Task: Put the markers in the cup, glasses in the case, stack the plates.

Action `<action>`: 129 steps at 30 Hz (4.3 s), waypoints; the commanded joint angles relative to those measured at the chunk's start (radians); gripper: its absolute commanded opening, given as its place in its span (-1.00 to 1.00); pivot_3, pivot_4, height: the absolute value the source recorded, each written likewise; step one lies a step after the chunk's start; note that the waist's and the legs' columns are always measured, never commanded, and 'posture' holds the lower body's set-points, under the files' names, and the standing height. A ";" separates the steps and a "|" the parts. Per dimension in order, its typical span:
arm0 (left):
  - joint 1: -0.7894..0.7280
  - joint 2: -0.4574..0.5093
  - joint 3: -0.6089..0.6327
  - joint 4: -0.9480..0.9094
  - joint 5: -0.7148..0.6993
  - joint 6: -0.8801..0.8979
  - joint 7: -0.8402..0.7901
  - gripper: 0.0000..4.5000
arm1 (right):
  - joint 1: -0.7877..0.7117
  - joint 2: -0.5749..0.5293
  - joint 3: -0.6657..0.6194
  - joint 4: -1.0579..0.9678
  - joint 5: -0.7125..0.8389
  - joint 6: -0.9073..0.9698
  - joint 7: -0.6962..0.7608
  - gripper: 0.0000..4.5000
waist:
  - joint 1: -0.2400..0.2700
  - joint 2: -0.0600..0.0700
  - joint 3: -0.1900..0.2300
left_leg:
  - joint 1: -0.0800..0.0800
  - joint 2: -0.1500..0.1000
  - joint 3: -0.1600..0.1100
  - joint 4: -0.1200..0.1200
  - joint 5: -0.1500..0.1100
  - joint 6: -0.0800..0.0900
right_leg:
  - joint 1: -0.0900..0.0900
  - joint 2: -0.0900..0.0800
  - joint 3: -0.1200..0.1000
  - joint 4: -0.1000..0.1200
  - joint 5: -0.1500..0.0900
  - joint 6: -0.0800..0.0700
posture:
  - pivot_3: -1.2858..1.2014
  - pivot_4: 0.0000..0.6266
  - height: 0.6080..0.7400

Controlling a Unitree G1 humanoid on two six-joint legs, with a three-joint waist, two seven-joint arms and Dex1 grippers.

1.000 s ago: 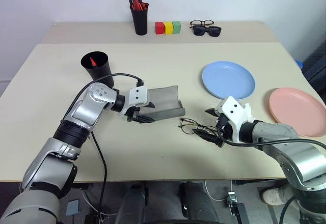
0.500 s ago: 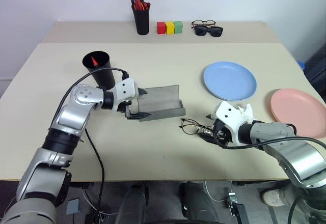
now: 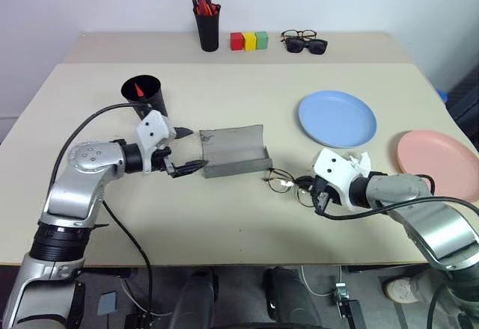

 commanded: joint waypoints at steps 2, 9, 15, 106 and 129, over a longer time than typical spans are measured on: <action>0.072 0.043 0.089 -0.038 -0.020 0.006 0.037 0.96 | -0.225 0.061 0.021 -0.013 0.005 -0.090 0.055 -0.98 | -0.011 0.000 0.000 | 0.000 0.000 0.000 -0.001 0.000 0.000 | 0.000 0.000 0.000 0.000 0.000 0.000 | 0.03 -0.52 1.00; 0.159 0.040 0.126 -0.073 -0.062 0.066 0.077 0.96 | -0.505 0.376 0.271 0.466 -0.203 -0.386 0.042 -0.98 | -0.020 -0.001 -0.001 | 0.001 0.001 0.000 -0.001 0.000 0.000 | 0.000 0.001 0.000 0.000 0.000 -0.001 | 0.03 -0.52 1.00; 0.207 0.034 0.147 -0.151 -0.097 0.095 0.127 0.96 | -0.488 0.372 0.329 0.601 -0.304 -0.520 0.117 -0.98 | 0.001 -0.001 0.000 | -0.002 -0.002 0.000 0.000 0.000 0.000 | -0.002 -0.002 0.000 -0.001 0.001 0.000 | 0.03 -0.52 1.00; -0.197 -0.312 -0.269 0.056 -0.115 0.030 -0.080 -0.52 | 0.293 0.076 -0.423 0.003 -0.363 0.043 -0.072 0.33 | 0.006 0.004 -0.002 | 0.001 -0.001 0.001 0.002 -0.001 0.002 | 0.003 -0.001 0.001 -0.001 0.000 0.001 | 0.03 -0.52 1.00; -0.154 -0.247 -0.203 0.051 -0.132 0.053 -0.015 -0.52 | 0.283 -0.016 -0.442 0.084 -0.465 0.053 -0.278 -0.98 | 0.013 0.004 -0.002 | 0.001 -0.002 0.001 0.002 -0.001 0.002 | 0.004 -0.002 0.000 -0.002 0.000 0.001 | 0.03 -0.52 1.00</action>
